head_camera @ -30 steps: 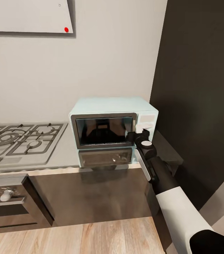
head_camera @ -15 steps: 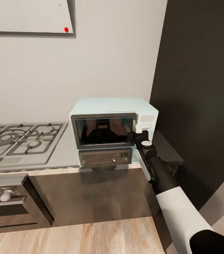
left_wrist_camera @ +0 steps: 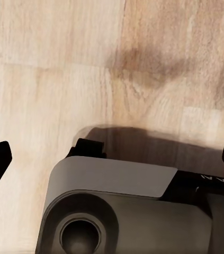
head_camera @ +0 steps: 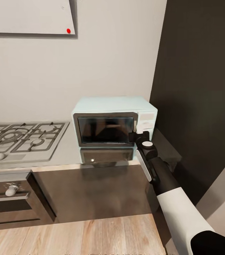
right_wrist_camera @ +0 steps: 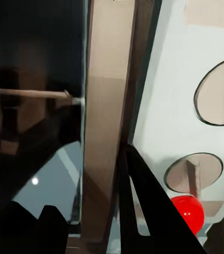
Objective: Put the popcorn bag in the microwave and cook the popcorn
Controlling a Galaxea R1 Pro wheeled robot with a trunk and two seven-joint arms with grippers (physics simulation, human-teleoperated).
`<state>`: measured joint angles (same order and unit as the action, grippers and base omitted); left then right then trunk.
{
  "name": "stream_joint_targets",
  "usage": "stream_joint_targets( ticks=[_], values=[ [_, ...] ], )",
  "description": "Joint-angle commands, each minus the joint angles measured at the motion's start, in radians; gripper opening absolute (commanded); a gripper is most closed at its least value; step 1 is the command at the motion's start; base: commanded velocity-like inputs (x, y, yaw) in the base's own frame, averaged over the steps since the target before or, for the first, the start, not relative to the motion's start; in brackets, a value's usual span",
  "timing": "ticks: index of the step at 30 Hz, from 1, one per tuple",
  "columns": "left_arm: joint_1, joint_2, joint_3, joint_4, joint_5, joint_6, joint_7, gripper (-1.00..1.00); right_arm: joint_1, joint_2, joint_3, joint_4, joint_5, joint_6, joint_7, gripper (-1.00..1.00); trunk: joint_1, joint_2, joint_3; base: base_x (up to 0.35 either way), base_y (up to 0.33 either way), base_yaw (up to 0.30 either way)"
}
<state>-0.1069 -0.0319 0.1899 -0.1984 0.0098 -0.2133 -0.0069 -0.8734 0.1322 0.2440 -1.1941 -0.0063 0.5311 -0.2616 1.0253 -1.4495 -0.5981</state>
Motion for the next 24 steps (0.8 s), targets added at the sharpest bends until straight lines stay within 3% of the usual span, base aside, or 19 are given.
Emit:
stream_joint_targets(
  ticks=[1, 24],
  values=[
    [0.0, 0.0, 0.003, 0.001, 0.001, -0.003, -0.001, 1.0, -0.001, 0.0, 0.001, -0.001, 0.005, 0.007, -0.007, -1.0, 0.0, -0.001, -0.001, -0.175, 0.138, 0.0],
    [0.0, 0.0, 0.003, 0.001, 0.002, -0.003, -0.001, 1.0, 0.001, 0.0, 0.001, -0.007, 0.005, 0.008, -0.008, -1.0, 0.0, -0.001, -0.001, -0.135, 0.064, 0.0]
  ],
)
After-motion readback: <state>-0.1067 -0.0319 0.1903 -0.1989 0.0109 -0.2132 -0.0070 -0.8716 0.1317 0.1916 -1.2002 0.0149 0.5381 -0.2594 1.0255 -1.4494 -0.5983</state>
